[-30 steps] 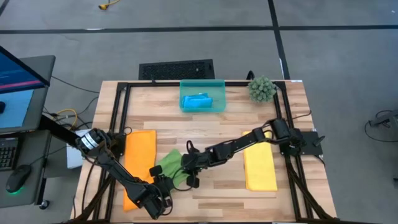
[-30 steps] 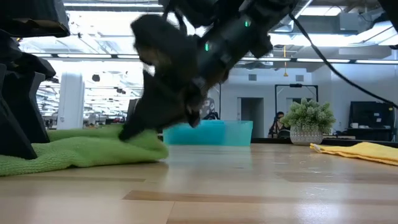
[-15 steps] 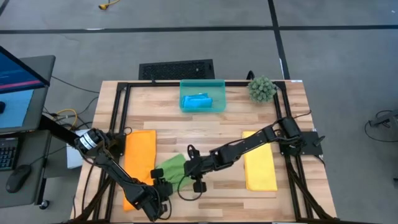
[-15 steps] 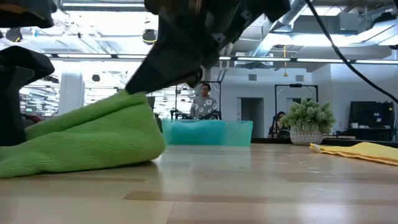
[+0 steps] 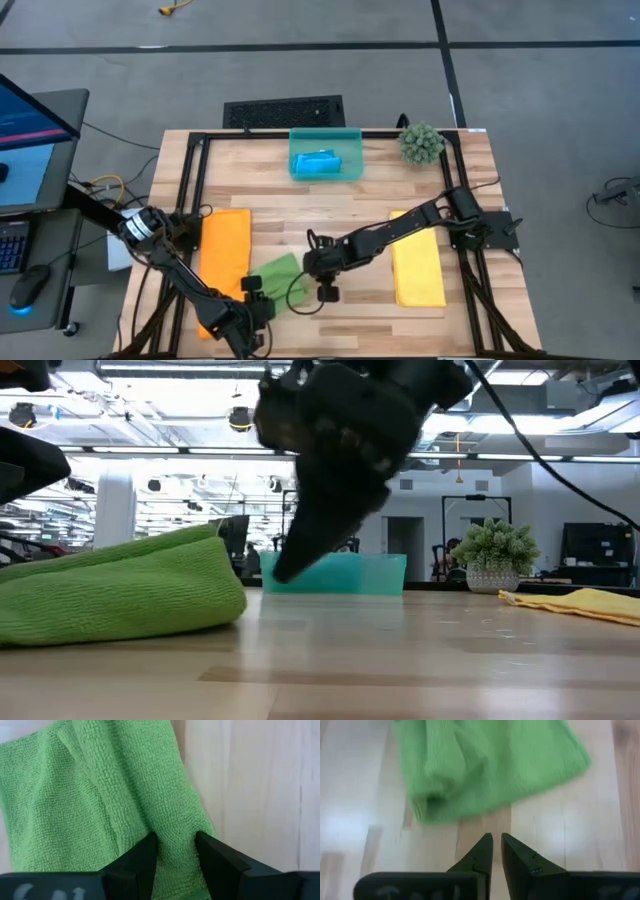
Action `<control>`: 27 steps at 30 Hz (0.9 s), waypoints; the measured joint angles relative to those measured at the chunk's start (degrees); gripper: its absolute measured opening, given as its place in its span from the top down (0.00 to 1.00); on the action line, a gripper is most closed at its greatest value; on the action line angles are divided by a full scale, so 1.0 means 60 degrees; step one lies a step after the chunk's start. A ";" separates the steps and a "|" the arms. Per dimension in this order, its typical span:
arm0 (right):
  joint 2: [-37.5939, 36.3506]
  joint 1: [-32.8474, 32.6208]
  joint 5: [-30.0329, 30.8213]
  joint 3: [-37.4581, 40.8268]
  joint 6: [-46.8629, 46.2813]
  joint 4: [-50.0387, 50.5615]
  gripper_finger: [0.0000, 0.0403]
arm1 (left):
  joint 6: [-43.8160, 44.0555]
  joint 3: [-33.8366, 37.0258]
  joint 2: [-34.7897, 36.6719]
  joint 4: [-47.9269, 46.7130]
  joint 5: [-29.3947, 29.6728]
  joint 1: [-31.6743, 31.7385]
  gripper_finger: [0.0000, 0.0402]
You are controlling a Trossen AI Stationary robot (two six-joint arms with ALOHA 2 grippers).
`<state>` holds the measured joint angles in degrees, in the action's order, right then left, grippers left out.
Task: Roll microfiber towels into tight, uniform cylinder then place into a basket
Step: Roll the green towel
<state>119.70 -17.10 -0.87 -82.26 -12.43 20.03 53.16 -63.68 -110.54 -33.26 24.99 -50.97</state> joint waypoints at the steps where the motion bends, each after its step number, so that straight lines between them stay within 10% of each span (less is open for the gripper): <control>1: -0.0115 0.0004 -0.0032 -0.0004 -0.0004 0.0183 0.85 | 0.0001 0.0000 0.0000 0.0007 0.0000 -0.0030 0.66; 27: -0.0435 -0.1504 0.0071 -0.0059 0.4357 -0.2203 0.75 | -0.1138 -0.0583 -0.0062 0.0109 -0.0109 0.0001 0.66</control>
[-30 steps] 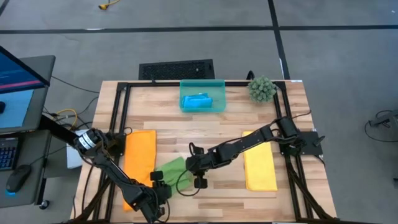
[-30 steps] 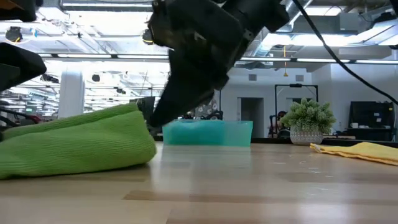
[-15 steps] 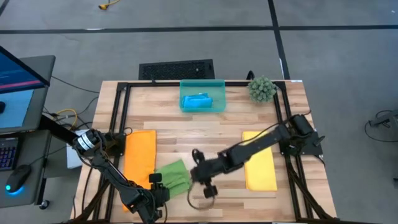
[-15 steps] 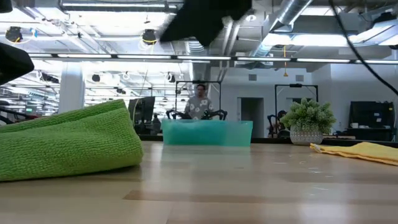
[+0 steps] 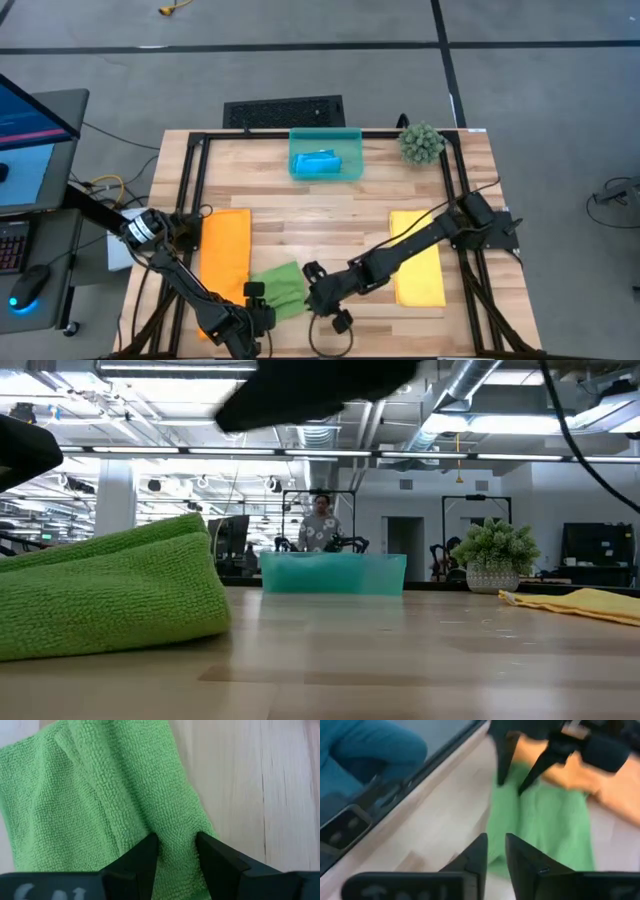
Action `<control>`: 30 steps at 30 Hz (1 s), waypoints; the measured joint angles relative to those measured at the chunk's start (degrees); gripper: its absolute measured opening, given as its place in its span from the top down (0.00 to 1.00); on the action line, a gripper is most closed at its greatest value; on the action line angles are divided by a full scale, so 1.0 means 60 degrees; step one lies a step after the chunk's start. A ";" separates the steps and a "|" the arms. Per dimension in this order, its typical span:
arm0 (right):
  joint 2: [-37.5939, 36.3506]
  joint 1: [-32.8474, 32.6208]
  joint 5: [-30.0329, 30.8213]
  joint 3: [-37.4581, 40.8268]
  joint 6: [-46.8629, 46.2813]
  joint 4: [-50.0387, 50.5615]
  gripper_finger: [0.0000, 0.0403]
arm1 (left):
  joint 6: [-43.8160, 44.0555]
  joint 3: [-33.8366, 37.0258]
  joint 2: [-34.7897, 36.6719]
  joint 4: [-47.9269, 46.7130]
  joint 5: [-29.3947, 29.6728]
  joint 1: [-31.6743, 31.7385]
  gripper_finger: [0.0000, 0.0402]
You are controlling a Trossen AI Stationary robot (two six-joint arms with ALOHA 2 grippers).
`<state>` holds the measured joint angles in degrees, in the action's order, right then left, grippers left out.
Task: Roll microfiber towels into tight, uniform cylinder then place into a basket
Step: Roll the green towel
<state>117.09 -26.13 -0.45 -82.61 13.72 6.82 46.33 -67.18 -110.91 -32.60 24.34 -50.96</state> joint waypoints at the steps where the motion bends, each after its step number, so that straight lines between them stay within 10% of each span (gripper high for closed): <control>1: 0.0092 0.0059 -0.0015 -0.0005 0.0044 -0.0051 0.72 | -0.0044 -0.0015 0.0000 0.0018 -0.0034 0.0051 0.66; 11: 0.0889 -0.0064 -0.0202 0.0039 0.1931 -0.0850 0.43 | -0.0685 -0.0040 0.0018 -0.0003 -0.0339 0.0366 0.66; 30: 0.1986 0.0528 0.0677 0.0000 0.0852 -0.1560 0.42 | -0.0937 -0.0040 0.0029 -0.0066 -0.0343 0.0496 0.66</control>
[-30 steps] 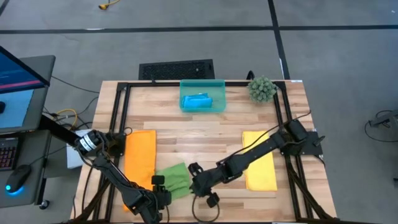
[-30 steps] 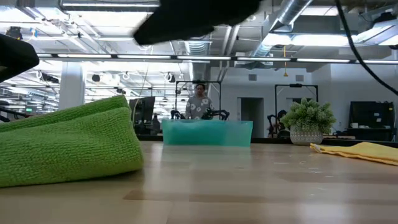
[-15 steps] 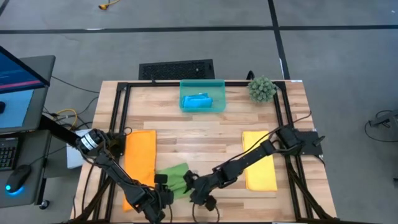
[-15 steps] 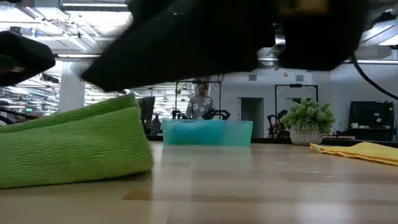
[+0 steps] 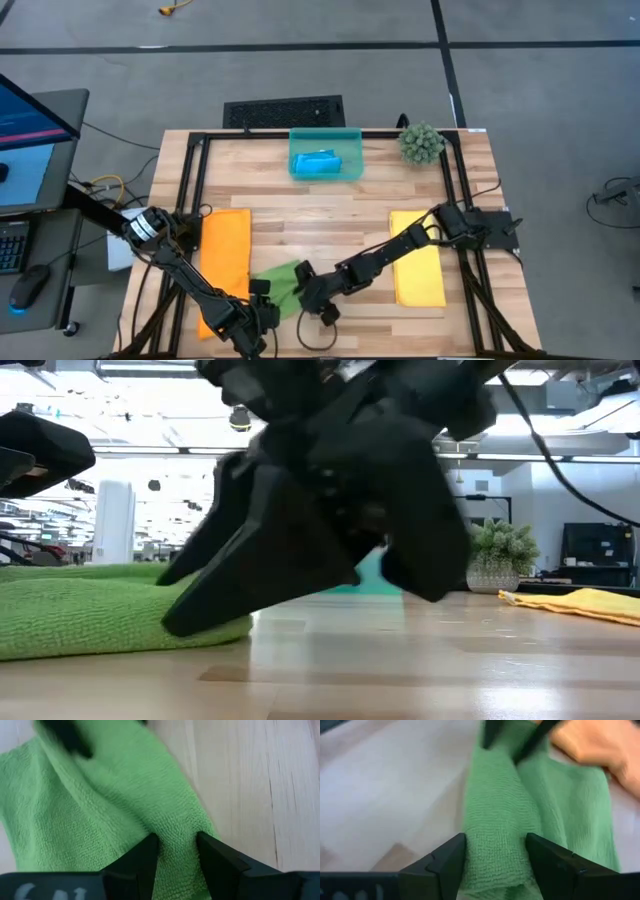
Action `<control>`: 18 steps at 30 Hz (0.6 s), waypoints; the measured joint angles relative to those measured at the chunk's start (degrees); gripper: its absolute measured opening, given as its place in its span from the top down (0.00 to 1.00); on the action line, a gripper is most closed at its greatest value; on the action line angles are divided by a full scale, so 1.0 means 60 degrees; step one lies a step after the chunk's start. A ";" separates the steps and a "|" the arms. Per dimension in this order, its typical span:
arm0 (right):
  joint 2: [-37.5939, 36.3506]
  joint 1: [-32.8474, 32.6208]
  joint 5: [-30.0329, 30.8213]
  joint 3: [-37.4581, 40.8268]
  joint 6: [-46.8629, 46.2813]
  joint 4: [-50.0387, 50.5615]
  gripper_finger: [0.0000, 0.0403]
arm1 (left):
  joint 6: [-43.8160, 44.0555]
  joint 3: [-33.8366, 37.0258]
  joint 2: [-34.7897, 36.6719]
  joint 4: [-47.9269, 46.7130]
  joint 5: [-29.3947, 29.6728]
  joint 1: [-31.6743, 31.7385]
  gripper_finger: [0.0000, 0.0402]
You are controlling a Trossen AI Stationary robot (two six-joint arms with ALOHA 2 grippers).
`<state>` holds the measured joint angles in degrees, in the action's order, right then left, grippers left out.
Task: Roll microfiber towels into tight, uniform cylinder then place into a basket
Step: Roll the green towel
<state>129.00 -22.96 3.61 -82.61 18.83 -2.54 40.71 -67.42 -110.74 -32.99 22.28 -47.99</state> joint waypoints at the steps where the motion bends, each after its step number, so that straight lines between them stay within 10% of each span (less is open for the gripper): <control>1: 0.0053 0.0065 -0.0108 0.0009 -0.0318 0.0025 0.42 | 0.0000 0.0000 0.0000 -0.0011 -0.0004 0.0000 0.66; 18: 0.0067 0.0078 -0.0762 -0.0007 -0.2170 0.0591 0.58 | 0.0076 0.0003 0.0000 -0.0047 0.0526 0.0004 0.66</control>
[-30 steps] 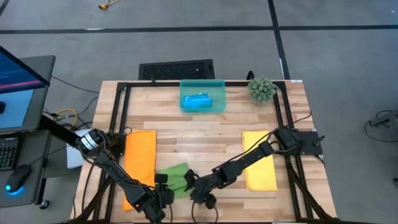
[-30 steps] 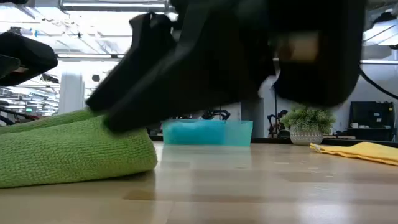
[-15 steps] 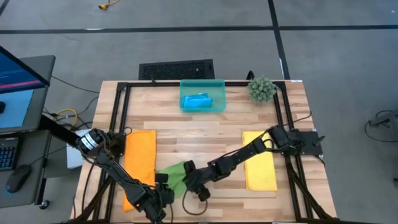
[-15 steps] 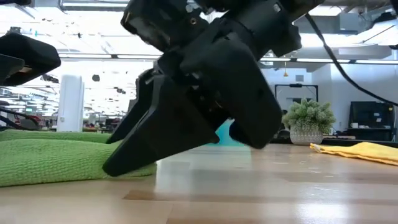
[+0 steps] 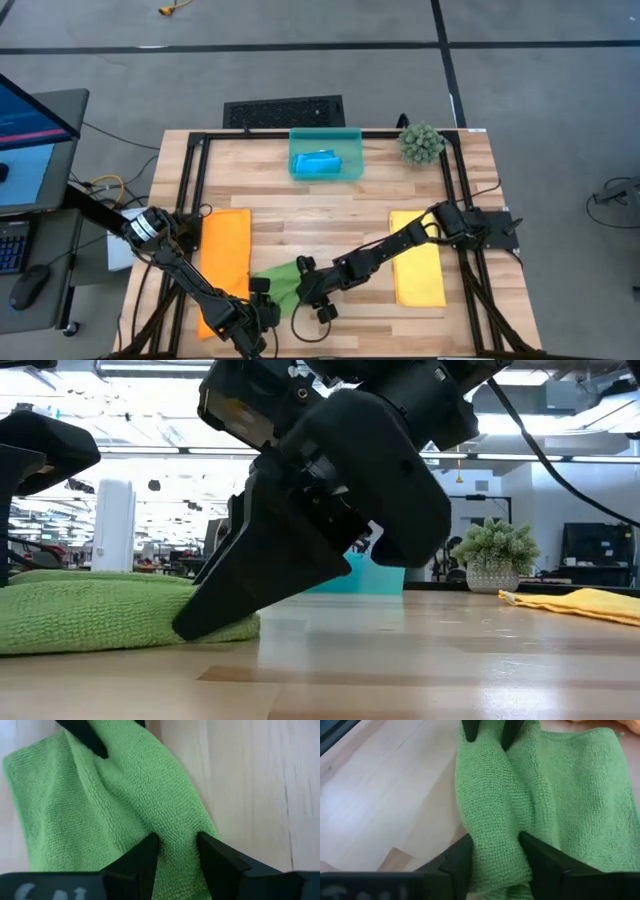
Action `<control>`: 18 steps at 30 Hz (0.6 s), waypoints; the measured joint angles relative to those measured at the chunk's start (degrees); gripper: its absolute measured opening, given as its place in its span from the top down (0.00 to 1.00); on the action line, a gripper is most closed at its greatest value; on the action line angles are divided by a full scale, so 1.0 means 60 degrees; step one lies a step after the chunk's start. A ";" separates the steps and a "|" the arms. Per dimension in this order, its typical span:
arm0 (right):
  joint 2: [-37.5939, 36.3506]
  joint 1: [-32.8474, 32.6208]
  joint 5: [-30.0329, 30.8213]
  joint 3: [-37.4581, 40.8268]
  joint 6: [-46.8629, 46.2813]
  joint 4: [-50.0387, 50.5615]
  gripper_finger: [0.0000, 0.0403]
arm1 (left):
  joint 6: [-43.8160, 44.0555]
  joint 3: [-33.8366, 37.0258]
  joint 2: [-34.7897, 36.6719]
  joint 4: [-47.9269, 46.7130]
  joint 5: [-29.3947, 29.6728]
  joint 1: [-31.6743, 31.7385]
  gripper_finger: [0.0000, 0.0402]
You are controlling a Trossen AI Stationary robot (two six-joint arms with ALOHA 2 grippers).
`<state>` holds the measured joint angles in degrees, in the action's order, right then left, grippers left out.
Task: Roll microfiber towels into tight, uniform cylinder then place into a basket
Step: Roll the green towel
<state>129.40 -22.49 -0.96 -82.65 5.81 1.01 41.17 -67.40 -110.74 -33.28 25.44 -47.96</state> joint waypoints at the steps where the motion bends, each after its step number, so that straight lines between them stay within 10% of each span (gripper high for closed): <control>1: 0.0000 -0.0002 0.0003 0.0000 -0.0121 -0.0009 0.63 | 0.0000 0.0000 0.0003 -0.0019 0.0061 0.0000 0.66; 8: 0.0004 -0.0021 -0.0492 0.0010 -0.1040 -0.0034 0.94 | 0.0113 -0.0362 0.0018 -0.0866 0.0232 -0.0026 0.66; 18: 0.0004 0.0090 -0.1340 0.0026 -0.2866 -0.0240 0.90 | 0.0350 -0.1279 0.0028 -0.2205 0.0846 -0.0472 0.66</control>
<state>129.43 -21.95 -9.00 -82.50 -11.38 -0.43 43.27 -75.07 -110.57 -46.51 30.52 -50.80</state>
